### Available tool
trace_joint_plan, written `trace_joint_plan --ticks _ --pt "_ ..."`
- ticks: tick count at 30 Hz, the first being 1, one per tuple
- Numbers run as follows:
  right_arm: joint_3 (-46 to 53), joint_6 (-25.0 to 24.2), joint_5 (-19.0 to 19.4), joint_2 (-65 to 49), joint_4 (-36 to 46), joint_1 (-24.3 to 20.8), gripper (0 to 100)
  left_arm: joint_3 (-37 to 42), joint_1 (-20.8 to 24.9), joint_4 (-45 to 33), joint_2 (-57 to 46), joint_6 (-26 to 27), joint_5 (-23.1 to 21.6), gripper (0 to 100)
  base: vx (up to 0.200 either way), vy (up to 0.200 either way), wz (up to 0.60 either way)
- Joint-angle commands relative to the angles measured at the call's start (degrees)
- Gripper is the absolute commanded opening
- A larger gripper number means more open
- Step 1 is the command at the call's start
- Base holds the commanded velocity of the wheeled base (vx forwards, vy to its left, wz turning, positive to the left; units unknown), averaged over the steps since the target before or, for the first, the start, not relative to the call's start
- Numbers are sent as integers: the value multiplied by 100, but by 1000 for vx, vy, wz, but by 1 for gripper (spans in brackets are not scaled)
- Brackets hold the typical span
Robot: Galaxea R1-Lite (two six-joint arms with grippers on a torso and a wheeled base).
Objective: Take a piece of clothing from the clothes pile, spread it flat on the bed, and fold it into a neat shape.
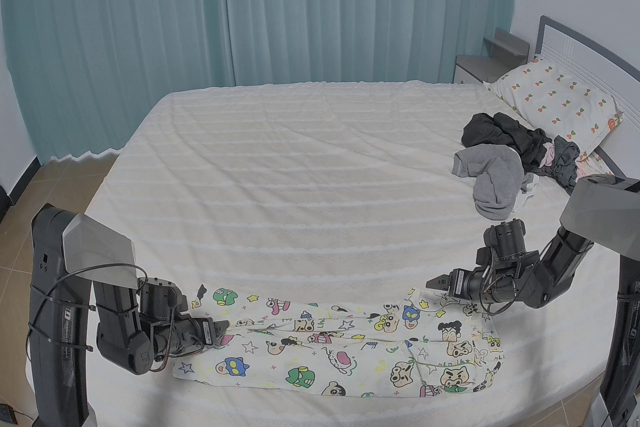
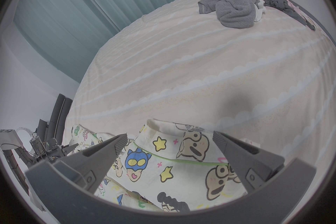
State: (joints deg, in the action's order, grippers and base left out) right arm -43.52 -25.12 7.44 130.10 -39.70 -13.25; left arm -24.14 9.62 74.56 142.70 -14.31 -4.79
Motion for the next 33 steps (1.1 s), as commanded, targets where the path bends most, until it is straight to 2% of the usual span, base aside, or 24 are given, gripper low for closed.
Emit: trace_joint_plan --ticks 1,13,28,33 --pt "1 8 3 -2 -2 -2 100 85 84 -3 -41 16 22 0 0 0 0" --pt "1 -10 3 -72 -11 -2 100 164 5 6 -269 -10 31 0 0 0 0" --pt "-7 -89 126 -231 -20 59 100 269 -681 -11 -700 -45 -163 0 0 0 0" --pt "-7 -98 126 -231 -29 59 100 243 -1050 -117 -964 -45 -435 0 0 0 0"
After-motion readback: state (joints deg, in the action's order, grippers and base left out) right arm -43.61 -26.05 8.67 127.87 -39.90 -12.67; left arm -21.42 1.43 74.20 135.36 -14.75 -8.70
